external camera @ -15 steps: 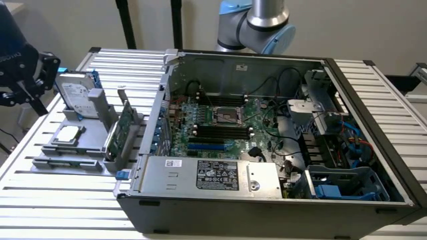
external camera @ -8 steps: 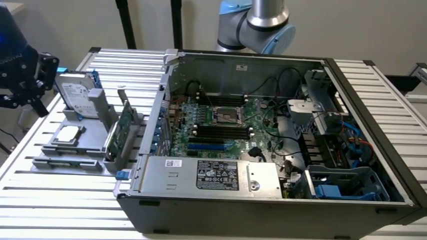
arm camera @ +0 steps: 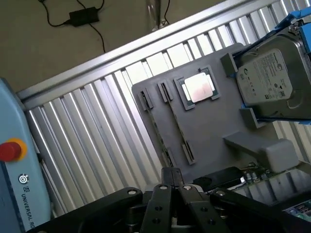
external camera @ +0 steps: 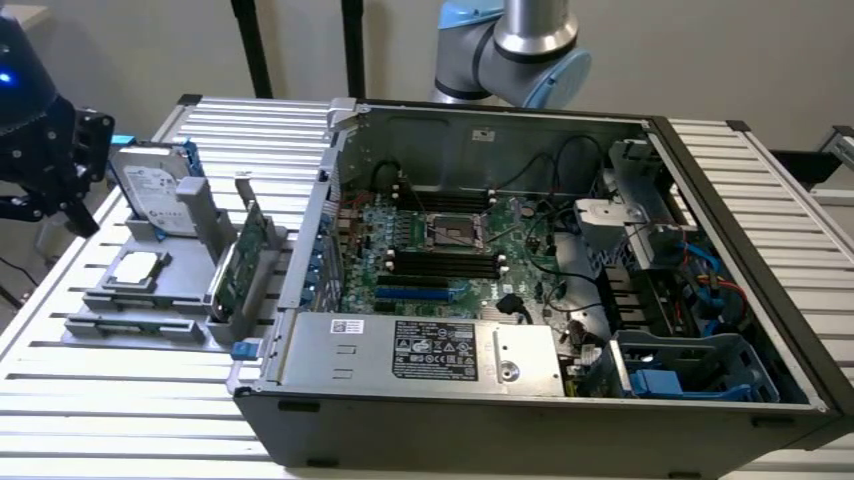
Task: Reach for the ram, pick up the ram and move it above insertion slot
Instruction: 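Pick up the ram and move it above insertion slot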
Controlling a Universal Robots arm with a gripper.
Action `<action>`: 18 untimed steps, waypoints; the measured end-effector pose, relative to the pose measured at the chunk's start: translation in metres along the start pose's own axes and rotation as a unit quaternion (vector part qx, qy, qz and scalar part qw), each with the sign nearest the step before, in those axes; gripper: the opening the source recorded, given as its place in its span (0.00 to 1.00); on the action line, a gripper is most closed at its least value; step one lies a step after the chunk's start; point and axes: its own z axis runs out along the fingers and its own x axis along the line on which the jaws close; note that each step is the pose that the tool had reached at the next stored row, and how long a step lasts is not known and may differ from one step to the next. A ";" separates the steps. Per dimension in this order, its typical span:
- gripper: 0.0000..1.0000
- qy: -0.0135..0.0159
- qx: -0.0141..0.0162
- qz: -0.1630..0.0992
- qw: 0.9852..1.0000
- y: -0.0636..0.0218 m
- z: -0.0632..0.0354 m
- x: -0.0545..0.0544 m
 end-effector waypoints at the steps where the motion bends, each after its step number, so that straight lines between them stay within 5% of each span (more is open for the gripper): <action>1: 0.11 0.000 0.000 -0.009 1.000 0.0000 0.0006 0.000; 6: 0.11 0.002 0.001 -0.054 0.999 -0.0001 0.0036 0.000; 10: 0.11 0.003 0.002 -0.091 0.996 -0.0002 0.0059 0.000; 18: 0.11 0.002 0.003 -0.163 0.987 -0.0002 0.0094 0.000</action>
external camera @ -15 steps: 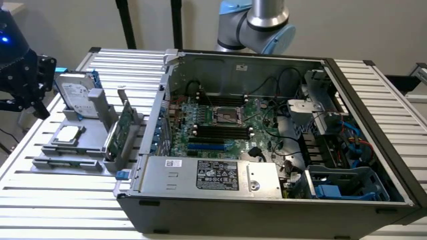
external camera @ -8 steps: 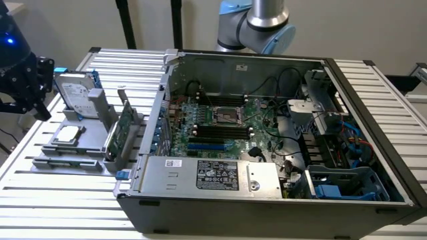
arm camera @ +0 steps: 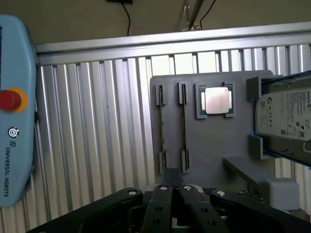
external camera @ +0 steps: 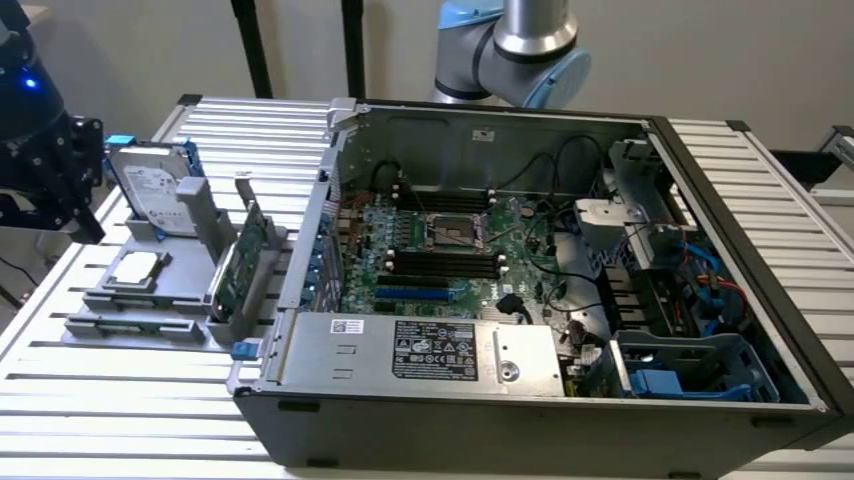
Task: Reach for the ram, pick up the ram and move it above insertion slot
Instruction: 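Pick up the ram and move it above insertion slot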
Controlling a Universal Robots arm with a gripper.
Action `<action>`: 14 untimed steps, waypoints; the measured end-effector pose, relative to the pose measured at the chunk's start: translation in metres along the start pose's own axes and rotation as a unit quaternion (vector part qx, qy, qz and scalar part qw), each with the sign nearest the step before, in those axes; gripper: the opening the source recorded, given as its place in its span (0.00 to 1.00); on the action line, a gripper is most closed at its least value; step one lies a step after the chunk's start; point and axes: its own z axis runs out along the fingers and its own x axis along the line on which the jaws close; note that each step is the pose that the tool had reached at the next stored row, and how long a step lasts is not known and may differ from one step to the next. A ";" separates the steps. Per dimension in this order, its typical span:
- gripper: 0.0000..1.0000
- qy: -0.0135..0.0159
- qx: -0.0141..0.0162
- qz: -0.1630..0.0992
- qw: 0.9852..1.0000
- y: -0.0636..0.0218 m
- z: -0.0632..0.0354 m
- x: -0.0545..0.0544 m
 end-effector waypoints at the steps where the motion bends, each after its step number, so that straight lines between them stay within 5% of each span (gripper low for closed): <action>1: 0.11 -0.001 0.000 -0.009 1.000 -0.0001 0.0003 0.000; 7: 0.11 -0.009 -0.001 -0.049 0.999 0.0007 0.0014 0.000; 11: 0.18 -0.009 -0.001 -0.050 0.999 0.0025 0.0015 0.000; 14: 0.36 -0.009 -0.001 -0.050 0.999 0.0035 0.0018 0.000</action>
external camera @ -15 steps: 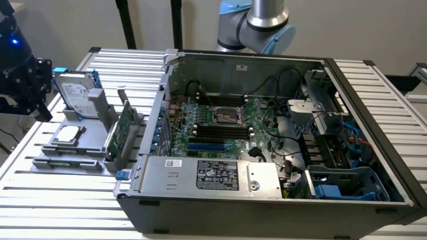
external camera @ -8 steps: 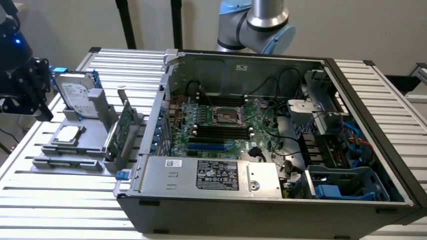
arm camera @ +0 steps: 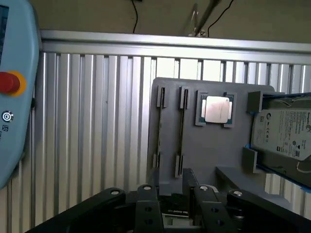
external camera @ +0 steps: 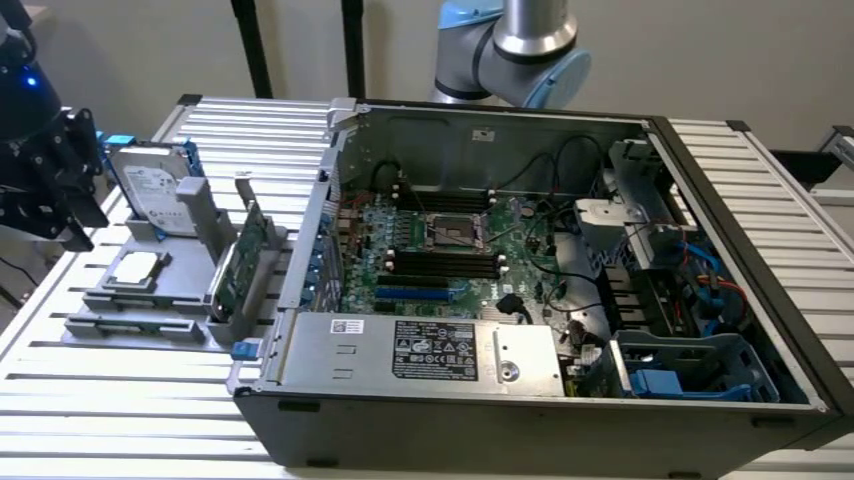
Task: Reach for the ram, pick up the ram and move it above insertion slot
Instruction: 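Pick up the ram and move it above insertion slot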
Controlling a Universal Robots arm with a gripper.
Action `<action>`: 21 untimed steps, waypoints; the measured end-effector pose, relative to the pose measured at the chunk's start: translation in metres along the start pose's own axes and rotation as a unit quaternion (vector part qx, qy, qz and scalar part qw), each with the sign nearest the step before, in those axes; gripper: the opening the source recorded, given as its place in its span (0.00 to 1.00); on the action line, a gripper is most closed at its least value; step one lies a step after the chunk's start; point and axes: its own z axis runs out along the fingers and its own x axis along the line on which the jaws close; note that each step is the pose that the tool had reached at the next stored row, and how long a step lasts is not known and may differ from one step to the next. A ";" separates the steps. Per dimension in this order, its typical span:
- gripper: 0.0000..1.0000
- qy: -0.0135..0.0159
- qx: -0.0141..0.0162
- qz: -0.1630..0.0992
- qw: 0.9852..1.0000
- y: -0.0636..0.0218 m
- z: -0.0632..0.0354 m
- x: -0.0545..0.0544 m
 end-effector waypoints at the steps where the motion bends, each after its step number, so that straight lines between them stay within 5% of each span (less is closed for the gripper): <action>1: 0.36 0.000 0.000 0.000 1.000 0.0001 0.0008 0.000; 3: 0.43 0.000 0.000 0.000 1.000 0.0007 0.0042 0.000; 21: 0.43 0.000 0.000 0.000 1.000 0.0150 0.0373 0.001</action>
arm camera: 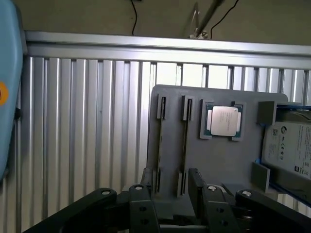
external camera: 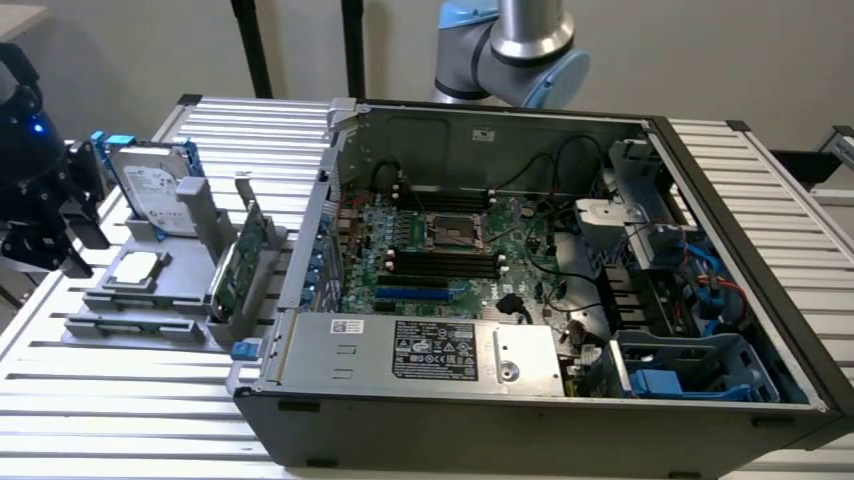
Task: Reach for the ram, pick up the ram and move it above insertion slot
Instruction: 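Pick up the ram and move it above insertion slot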
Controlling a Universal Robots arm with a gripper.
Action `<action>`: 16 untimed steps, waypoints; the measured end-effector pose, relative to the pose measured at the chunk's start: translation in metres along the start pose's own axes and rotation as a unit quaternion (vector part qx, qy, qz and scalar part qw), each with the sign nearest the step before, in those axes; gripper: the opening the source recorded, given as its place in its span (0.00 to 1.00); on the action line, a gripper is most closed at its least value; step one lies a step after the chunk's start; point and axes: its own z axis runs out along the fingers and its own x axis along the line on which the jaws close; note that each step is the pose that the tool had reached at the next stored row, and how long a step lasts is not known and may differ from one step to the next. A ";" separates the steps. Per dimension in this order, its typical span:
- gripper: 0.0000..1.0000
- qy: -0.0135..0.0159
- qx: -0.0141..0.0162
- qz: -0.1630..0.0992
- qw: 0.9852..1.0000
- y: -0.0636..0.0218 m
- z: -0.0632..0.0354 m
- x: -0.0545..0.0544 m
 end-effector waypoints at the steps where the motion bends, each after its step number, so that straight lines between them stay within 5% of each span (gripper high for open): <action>1: 0.43 0.000 0.000 0.000 1.000 0.0000 0.0018 0.000; 16: 0.43 0.000 0.000 0.000 1.000 -0.0007 0.0289 0.006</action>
